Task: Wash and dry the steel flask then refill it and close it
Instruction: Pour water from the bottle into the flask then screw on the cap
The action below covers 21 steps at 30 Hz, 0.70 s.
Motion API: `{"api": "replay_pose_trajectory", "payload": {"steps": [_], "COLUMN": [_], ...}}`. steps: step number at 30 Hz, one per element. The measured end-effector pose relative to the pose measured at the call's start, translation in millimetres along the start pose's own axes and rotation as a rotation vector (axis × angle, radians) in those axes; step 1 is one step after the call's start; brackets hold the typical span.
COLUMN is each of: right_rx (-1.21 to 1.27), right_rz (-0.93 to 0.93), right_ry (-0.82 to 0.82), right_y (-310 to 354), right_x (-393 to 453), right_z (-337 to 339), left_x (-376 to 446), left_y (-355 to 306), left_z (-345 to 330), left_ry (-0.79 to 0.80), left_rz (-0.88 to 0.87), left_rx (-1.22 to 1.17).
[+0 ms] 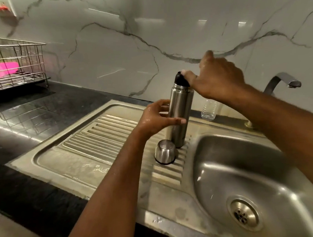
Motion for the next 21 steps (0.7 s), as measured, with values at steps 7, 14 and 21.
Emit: {"api": "replay_pose_trajectory", "payload": {"steps": [7, 14, 21], "right_rx": [0.238, 0.177, 0.249], "right_rz": [0.151, 0.186, 0.156], "right_ry": [0.344, 0.399, 0.346], "right_y": [49, 71, 59], "right_x": [-101, -124, -119], "right_z": [-46, -103, -92], "left_x": [-4, -1, 6], "left_y": [6, 12, 16], "left_z": [31, 10, 7], "left_ry": [0.013, 0.142, 0.15], "left_rz": [0.054, 0.1, 0.079], "left_rx": [-0.134, -0.011, -0.021]}}
Point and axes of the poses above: each hand's wrist, its own x-axis towards the middle knuckle, its own z-axis out of the back of the hand, y = z × x, the point moved 5 cm from there along x, towards the middle knuckle, and after that the axes turned 11 degrees about z, right-handed, at the moved point
